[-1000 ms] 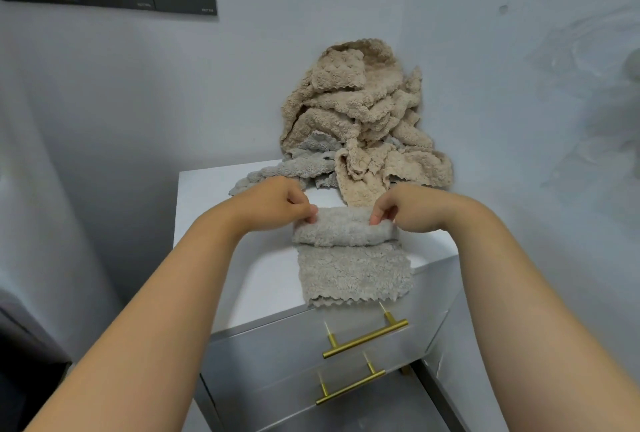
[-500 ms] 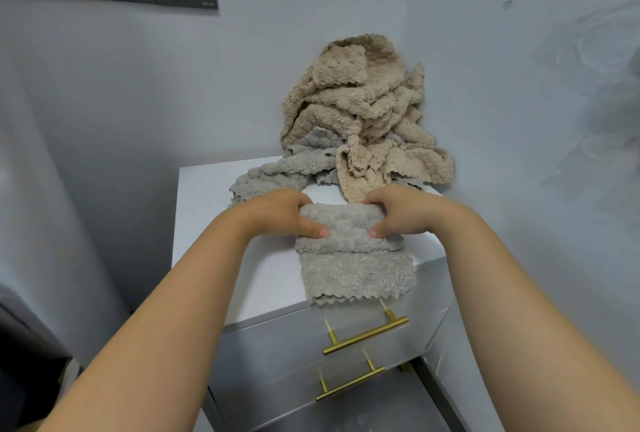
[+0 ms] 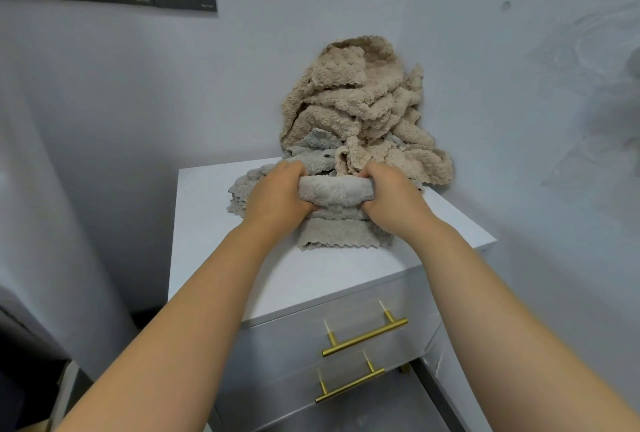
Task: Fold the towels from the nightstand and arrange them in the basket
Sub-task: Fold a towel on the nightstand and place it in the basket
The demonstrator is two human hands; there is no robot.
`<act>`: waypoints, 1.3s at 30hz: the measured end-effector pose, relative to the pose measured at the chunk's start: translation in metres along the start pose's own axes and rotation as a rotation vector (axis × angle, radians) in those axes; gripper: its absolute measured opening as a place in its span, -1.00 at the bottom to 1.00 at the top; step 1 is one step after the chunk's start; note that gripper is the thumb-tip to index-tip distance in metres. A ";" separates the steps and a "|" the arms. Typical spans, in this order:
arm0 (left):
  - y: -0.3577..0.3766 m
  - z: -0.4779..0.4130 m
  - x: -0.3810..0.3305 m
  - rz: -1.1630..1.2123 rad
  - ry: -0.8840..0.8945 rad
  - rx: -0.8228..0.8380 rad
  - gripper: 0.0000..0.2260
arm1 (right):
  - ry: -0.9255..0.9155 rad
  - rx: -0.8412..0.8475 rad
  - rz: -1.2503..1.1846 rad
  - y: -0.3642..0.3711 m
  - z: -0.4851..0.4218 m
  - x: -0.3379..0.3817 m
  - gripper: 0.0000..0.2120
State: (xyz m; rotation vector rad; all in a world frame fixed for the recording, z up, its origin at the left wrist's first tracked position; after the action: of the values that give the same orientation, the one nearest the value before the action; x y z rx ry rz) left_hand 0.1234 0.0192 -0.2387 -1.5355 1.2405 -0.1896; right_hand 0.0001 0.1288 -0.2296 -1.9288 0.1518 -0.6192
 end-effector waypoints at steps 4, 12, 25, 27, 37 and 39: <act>0.005 0.002 -0.007 -0.051 0.142 -0.018 -0.70 | 0.006 0.023 0.017 -0.003 -0.001 -0.002 -0.60; -0.002 0.006 -0.004 0.063 0.142 0.433 -0.67 | -0.001 0.520 0.003 -0.005 0.016 -0.001 -0.67; 0.040 0.018 -0.015 -0.061 0.025 0.602 -0.51 | 0.039 0.499 0.016 0.013 0.016 0.001 -0.81; 0.038 0.018 -0.015 0.001 0.006 0.606 -0.55 | 0.050 0.529 0.061 0.016 0.017 -0.003 -0.59; 0.036 0.014 -0.012 0.043 -0.018 0.595 -0.76 | 0.098 0.519 0.027 0.022 0.015 -0.006 -0.84; 0.035 0.012 -0.018 0.012 0.001 0.538 -0.76 | 0.102 0.479 0.066 0.021 0.015 -0.006 -0.90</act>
State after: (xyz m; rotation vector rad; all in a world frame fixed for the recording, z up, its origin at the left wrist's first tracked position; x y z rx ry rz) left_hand 0.1035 0.0457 -0.2624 -1.0607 1.0858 -0.4750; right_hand 0.0053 0.1340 -0.2549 -1.4265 0.1183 -0.6434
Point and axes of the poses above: each hand's wrist, its own z-axis away from the middle knuckle, its own y-axis out of the palm, x = y × z, the point moved 8 cm from there along -z, towards the middle knuckle, and after that the axes turned 2 degrees about x, right-handed, at the moved point
